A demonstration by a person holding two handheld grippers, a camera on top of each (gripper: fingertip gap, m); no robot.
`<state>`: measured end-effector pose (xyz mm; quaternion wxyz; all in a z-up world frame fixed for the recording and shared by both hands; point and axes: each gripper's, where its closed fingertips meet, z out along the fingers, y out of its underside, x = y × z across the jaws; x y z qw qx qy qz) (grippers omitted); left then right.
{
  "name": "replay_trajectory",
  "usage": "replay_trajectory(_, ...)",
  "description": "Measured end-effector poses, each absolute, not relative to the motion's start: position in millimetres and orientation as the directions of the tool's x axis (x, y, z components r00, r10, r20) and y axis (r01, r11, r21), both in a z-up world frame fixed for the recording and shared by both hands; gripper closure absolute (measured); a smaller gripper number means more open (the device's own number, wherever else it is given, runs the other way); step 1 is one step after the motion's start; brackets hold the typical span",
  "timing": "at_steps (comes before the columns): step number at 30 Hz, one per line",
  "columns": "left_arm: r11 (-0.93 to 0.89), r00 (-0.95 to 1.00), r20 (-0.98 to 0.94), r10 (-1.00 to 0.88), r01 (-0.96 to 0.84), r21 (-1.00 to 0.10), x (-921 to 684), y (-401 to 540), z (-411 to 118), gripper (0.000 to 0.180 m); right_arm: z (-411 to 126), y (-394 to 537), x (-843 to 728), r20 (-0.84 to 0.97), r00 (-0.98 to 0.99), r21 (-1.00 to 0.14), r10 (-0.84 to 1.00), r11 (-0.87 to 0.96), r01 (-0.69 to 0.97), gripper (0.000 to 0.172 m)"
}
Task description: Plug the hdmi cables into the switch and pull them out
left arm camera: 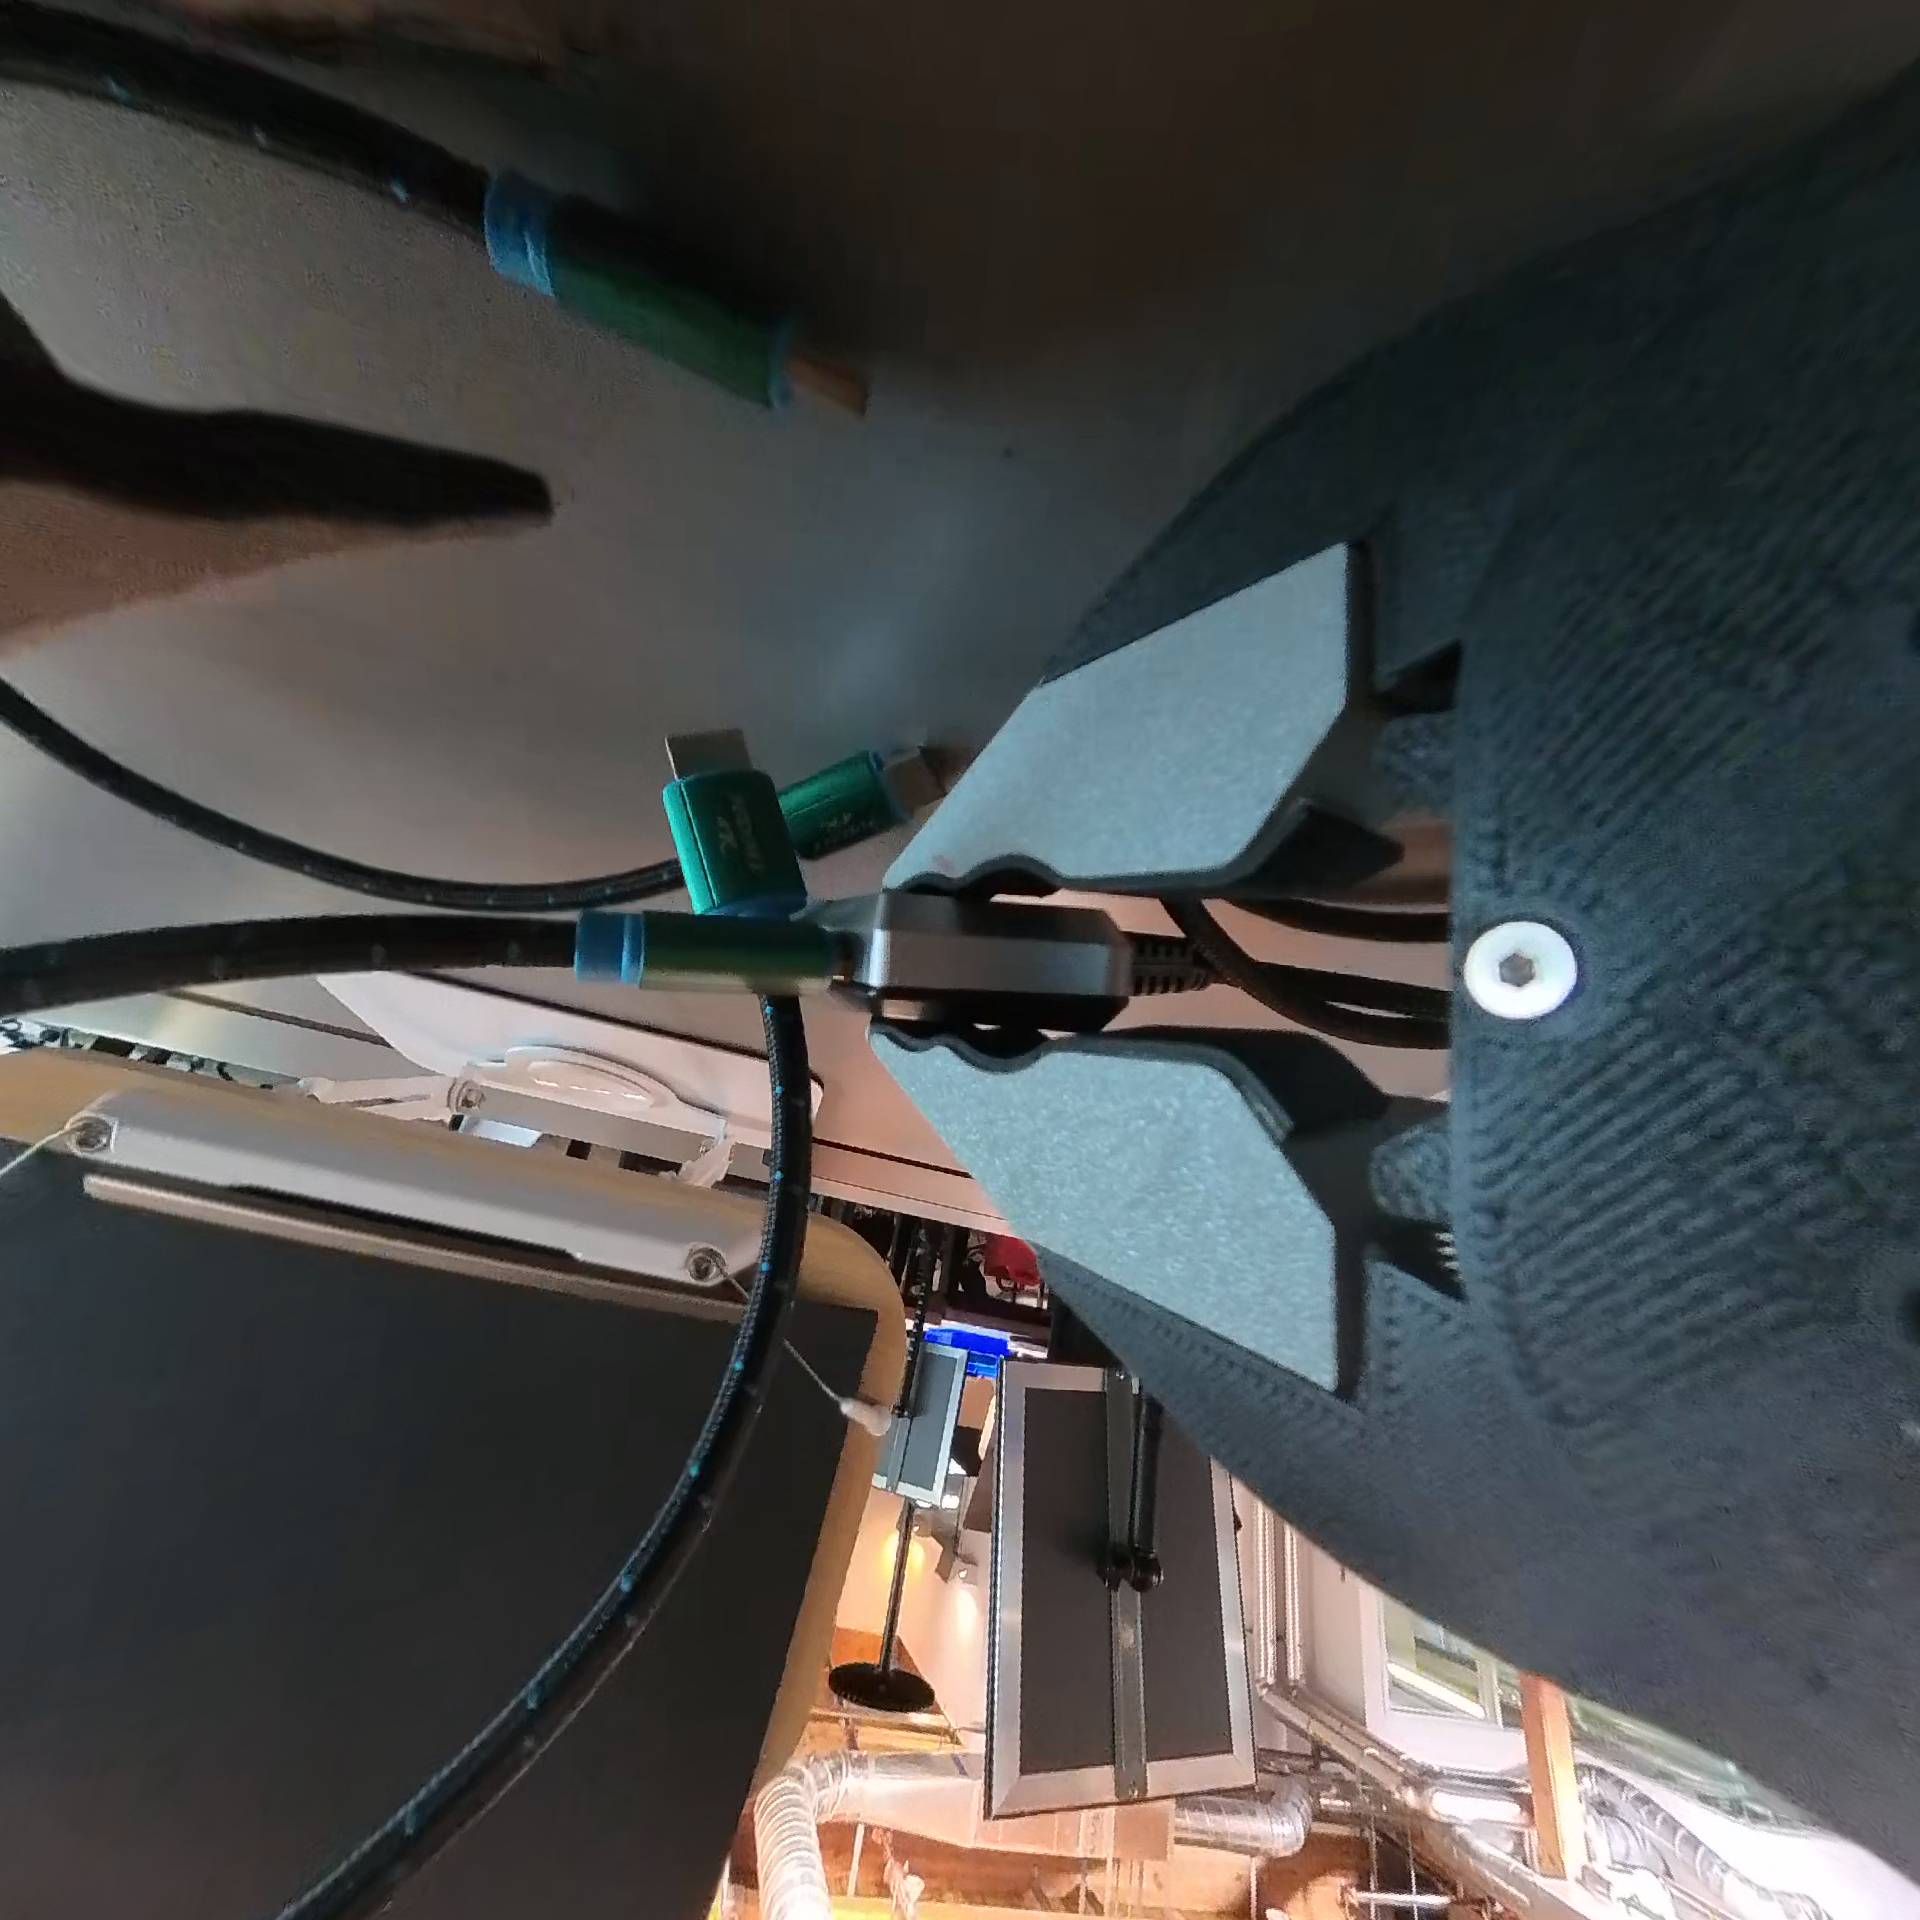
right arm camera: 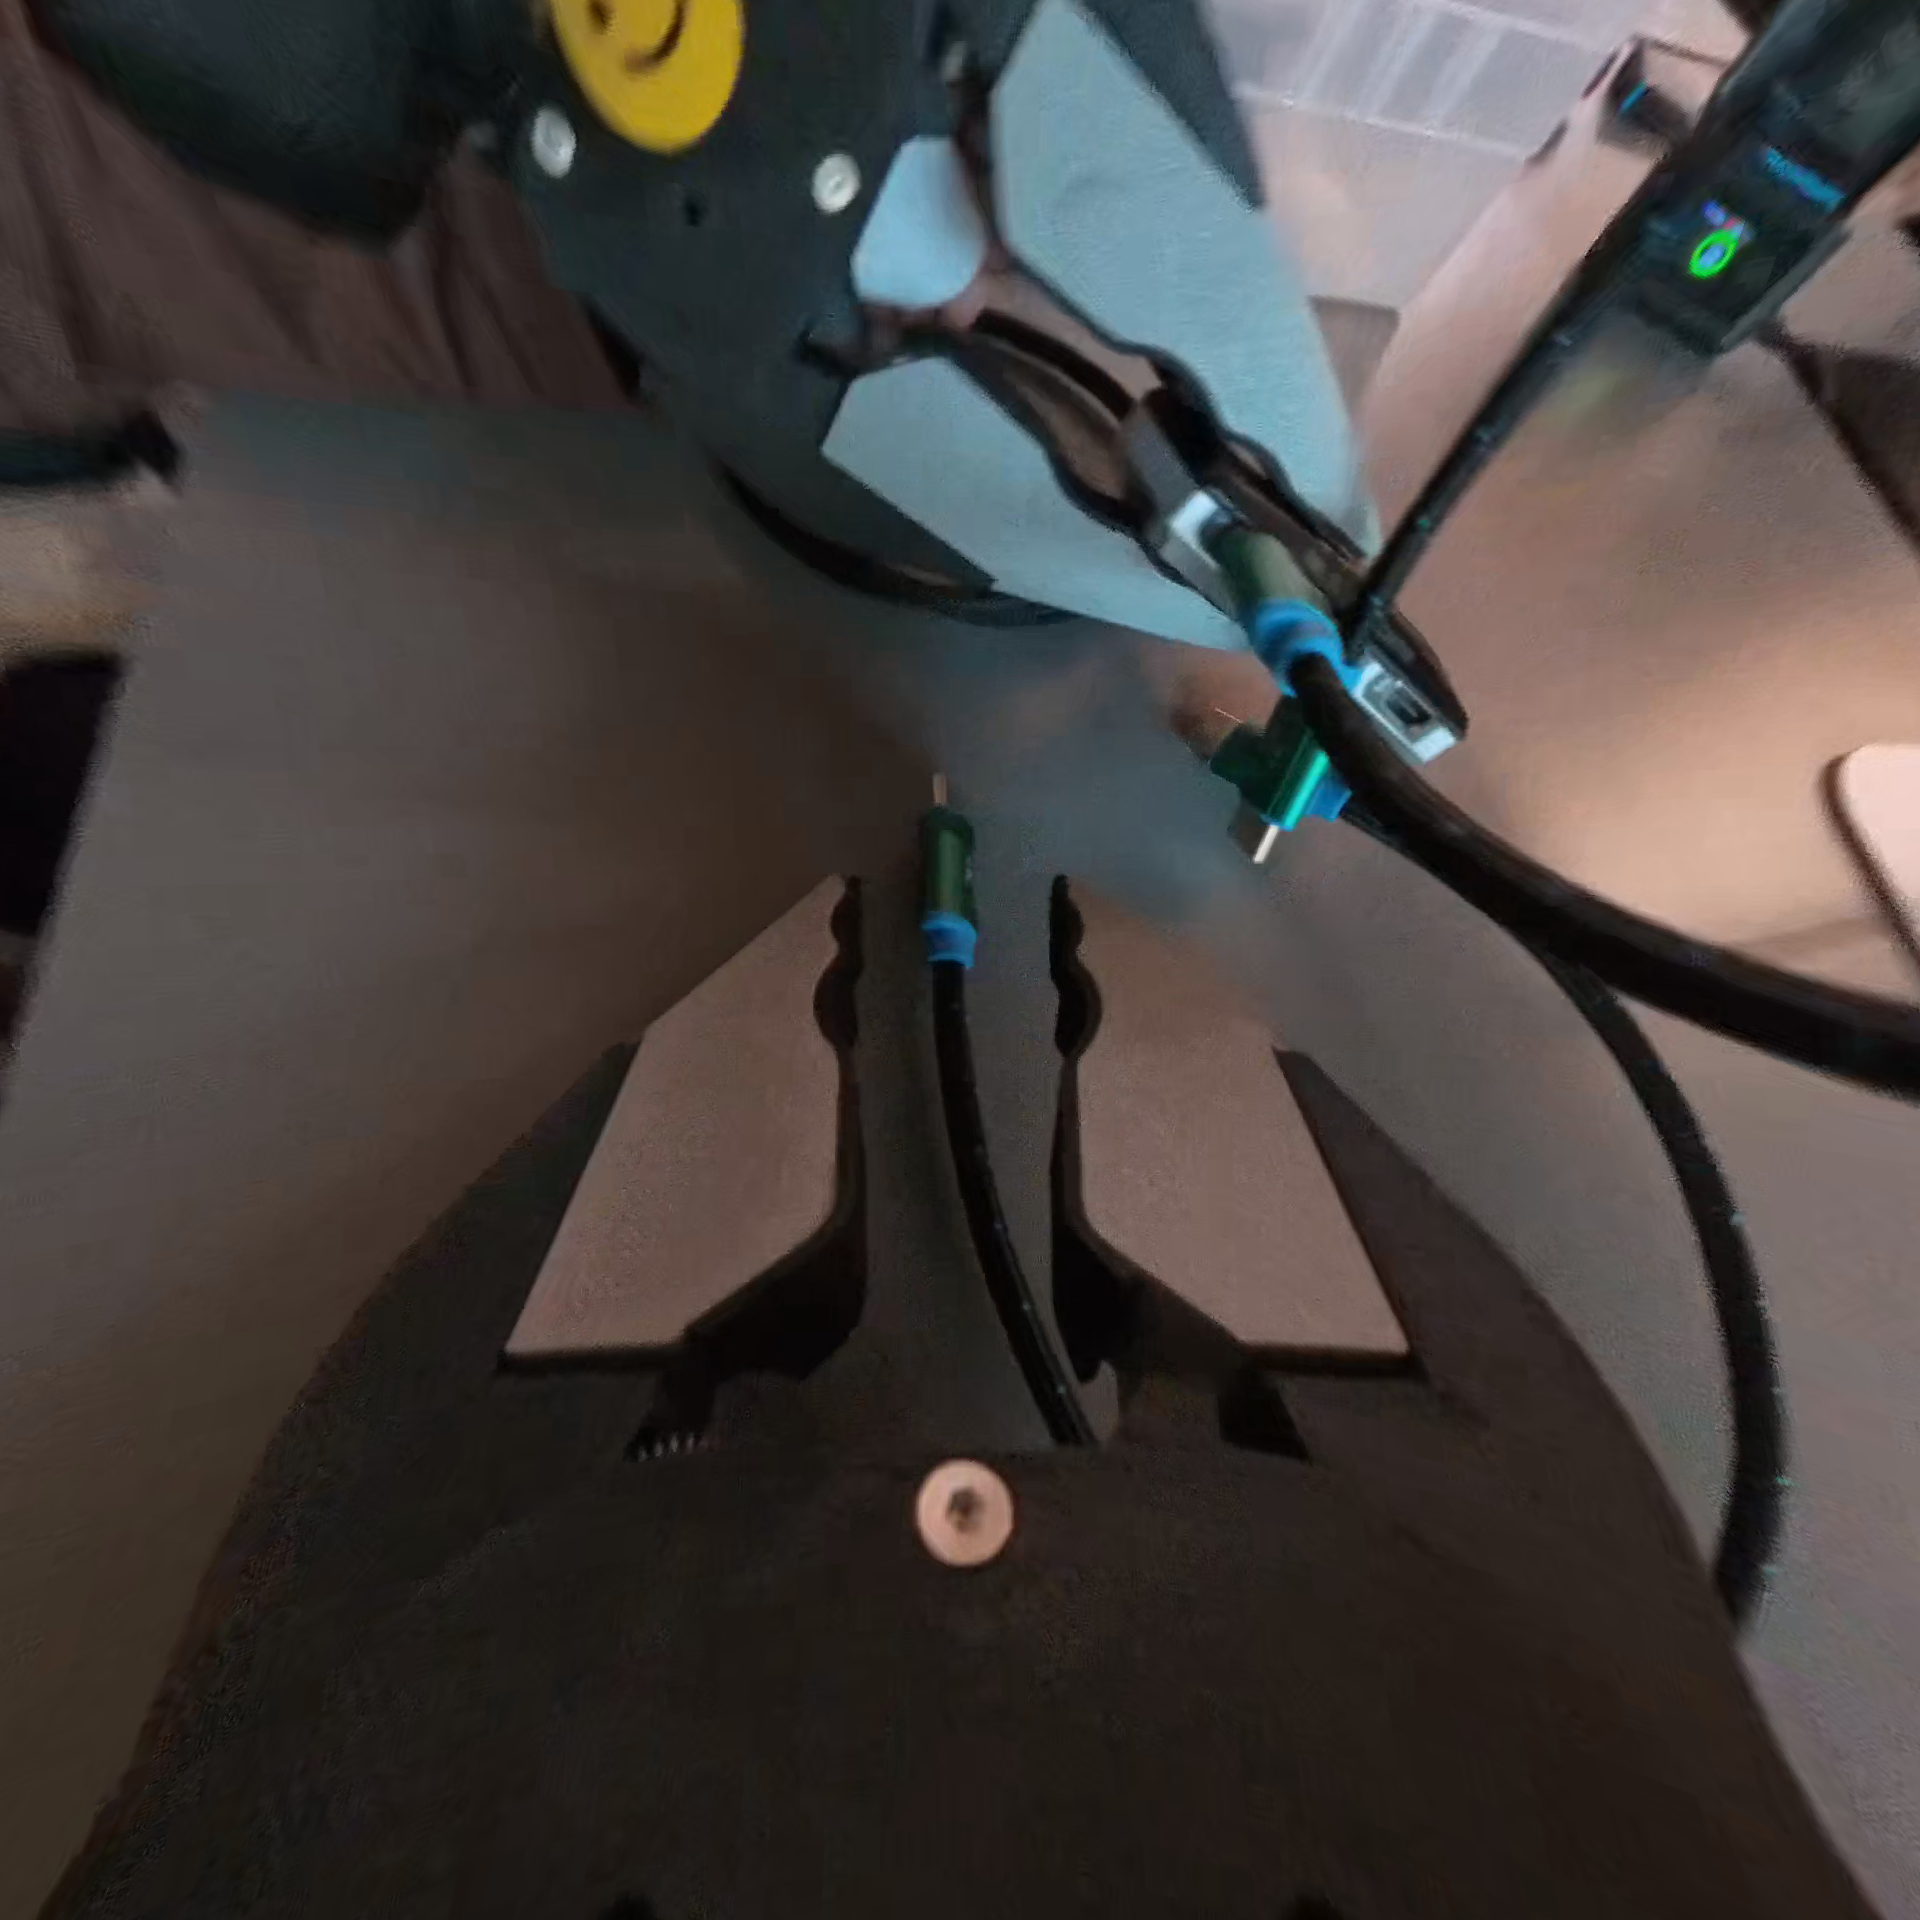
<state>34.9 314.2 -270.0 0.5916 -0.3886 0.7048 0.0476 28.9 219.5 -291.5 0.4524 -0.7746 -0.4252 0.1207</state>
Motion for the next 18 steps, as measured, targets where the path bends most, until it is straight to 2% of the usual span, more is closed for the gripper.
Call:
replay_trajectory(3, 0.691, 0.005, -0.870, -0.494, -0.605, -0.396, 34.6, 314.4, -269.6, 0.162, -283.0, 220.8, 35.0, -0.034, 0.642, -0.852, 0.766, -0.357, 0.382, 0.135)
replay_trajectory(6, 0.688, 0.005, -0.868, -0.496, -0.608, -0.397, 34.2, 314.9, -269.9, 0.162, -291.0, 224.5, 43.9, -0.271, 0.669, -0.798, 0.692, -0.551, 0.246, 0.135)
replay_trajectory(8, 0.685, 0.006, -0.868, -0.497, -0.611, -0.397, 33.8, 315.7, -270.0, 0.162, -293.6, 224.4, 45.6, -0.359, 0.668, -0.761, 0.652, -0.618, 0.195, 0.135)
replay_trajectory(13, 0.680, 0.015, -0.868, -0.497, -0.615, -0.400, 32.9, 317.3, -268.8, 0.162, -292.0, 218.0, 41.1, -0.469, 0.669, -0.696, 0.576, -0.707, 0.121, 0.127)
replay_trajectory(18, 0.627, 0.075, -0.854, -0.516, -0.646, -0.436, 26.8, 330.0, -264.1, 0.161, -304.9, 219.8, 47.5, -0.398, 0.745, -0.661, 0.536, -0.730, 0.171, 0.131)
